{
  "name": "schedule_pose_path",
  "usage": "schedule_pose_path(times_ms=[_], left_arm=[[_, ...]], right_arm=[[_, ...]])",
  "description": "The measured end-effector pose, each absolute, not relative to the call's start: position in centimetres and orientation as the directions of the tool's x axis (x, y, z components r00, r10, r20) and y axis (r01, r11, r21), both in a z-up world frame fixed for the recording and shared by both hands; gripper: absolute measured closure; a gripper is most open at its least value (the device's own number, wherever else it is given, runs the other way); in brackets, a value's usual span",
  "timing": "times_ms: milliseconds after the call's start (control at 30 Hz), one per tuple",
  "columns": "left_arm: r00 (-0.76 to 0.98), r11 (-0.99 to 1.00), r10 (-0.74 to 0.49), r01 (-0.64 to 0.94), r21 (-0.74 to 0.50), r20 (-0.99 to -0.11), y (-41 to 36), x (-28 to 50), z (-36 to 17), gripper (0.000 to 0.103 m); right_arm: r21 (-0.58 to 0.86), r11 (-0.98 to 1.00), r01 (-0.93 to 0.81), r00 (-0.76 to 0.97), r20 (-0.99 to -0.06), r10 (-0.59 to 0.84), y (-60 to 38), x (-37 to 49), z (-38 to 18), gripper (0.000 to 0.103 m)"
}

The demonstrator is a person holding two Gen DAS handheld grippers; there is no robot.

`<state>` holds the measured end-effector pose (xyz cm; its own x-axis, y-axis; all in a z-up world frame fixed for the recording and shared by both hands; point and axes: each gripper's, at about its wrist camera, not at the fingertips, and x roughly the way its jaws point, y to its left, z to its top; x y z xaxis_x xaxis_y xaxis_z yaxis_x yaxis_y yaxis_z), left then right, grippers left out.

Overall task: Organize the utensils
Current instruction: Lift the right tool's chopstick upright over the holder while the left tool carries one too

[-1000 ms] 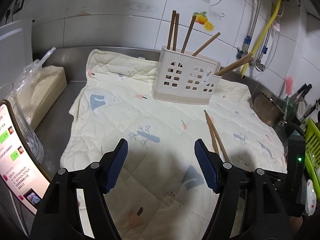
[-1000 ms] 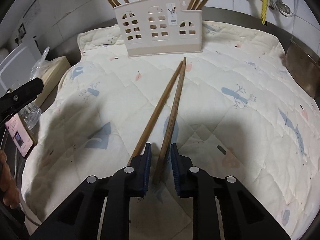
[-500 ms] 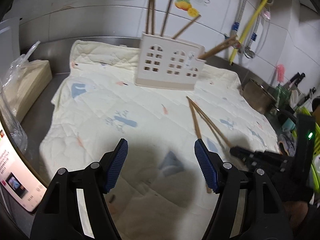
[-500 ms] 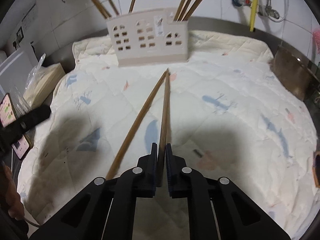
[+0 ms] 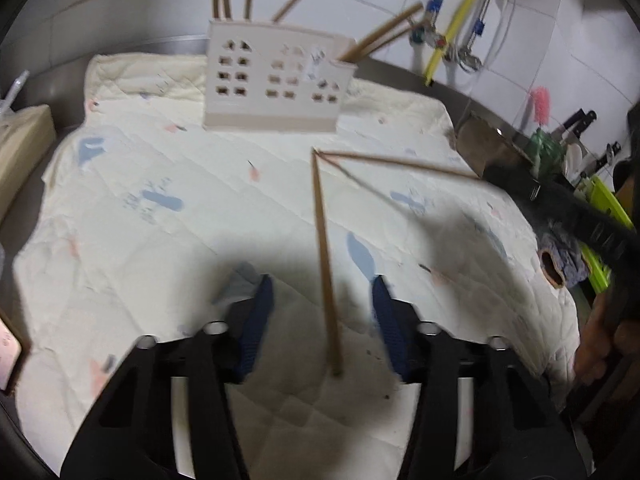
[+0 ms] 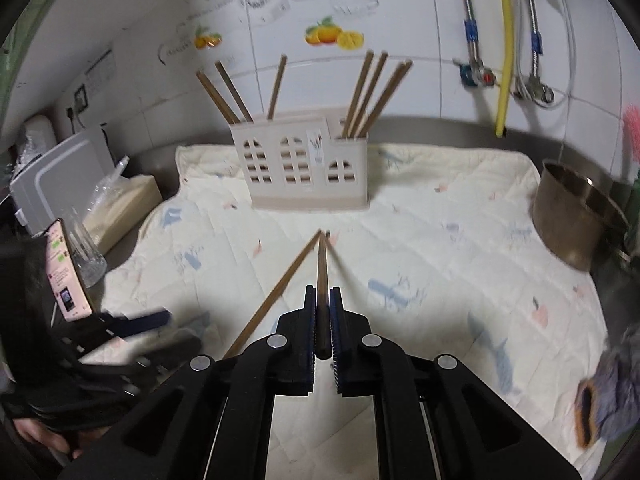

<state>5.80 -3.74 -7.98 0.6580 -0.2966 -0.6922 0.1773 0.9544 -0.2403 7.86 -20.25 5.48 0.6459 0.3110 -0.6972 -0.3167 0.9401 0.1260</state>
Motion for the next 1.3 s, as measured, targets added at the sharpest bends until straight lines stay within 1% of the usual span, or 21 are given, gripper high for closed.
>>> schedule_pose_path(times_ms=[67, 133, 167, 333, 467, 600, 767, 1000, 1200, 1300], left_arm=[[0.642, 0.959, -0.282, 0.173, -0.224, -0.713, -4.3, 6.2, -8.7, 0.071], [0.631, 0.965, -0.262, 0.163, -0.205, -0.730, -4.7, 6.5, -9.5, 0.075], [0.623, 0.964, -0.264, 0.160, -0.211, -0.737, -4.8, 6.7, -9.8, 0.079], [0.616, 0.968, -0.249, 0.147, -0.202, -0.747, -5.0, 7.1, -10.3, 0.086], [0.614, 0.974, -0.224, 0.150, -0.167, -0.756, -5.3, 7.3, -10.1, 0.097], [0.636, 0.974, -0.227, 0.153, -0.168, -0.738, -4.8, 7.4, -8.4, 0.098], [0.699, 0.972, -0.233, 0.180, -0.149, -0.677, -3.5, 7.8, -3.4, 0.098], [0.767, 0.971, -0.235, 0.210, -0.113, -0.598, -2.3, 10.9, 3.8, 0.098], [0.791, 0.971, -0.233, 0.220, -0.092, -0.565, -2.0, 13.6, 8.5, 0.098], [0.811, 0.971, -0.235, 0.225, -0.086, -0.535, -1.8, 14.8, 11.1, 0.098]], right_arm=[[0.120, 0.935, -0.335, 0.654, -0.684, 0.322, -20.6, 8.1, 6.2, 0.096], [0.118, 0.932, -0.343, 0.658, -0.678, 0.328, -20.8, 8.2, 6.5, 0.096], [0.115, 0.930, -0.349, 0.660, -0.675, 0.331, -20.9, 8.3, 6.7, 0.096], [0.106, 0.923, -0.370, 0.663, -0.666, 0.342, -21.2, 8.8, 7.3, 0.096], [0.108, 0.916, -0.385, 0.662, -0.660, 0.356, -21.1, 9.3, 7.8, 0.096], [0.095, 0.910, -0.403, 0.669, -0.648, 0.364, -21.2, 9.9, 8.8, 0.096], [0.100, 0.896, -0.432, 0.660, -0.642, 0.390, -21.6, 11.8, 10.9, 0.097], [0.090, 0.872, -0.481, 0.645, -0.638, 0.422, -21.1, 15.1, 14.2, 0.097], [0.072, 0.851, -0.521, 0.636, -0.633, 0.442, -20.2, 17.7, 17.0, 0.097], [0.064, 0.846, -0.530, 0.642, -0.621, 0.449, -19.8, 19.0, 18.3, 0.097]])
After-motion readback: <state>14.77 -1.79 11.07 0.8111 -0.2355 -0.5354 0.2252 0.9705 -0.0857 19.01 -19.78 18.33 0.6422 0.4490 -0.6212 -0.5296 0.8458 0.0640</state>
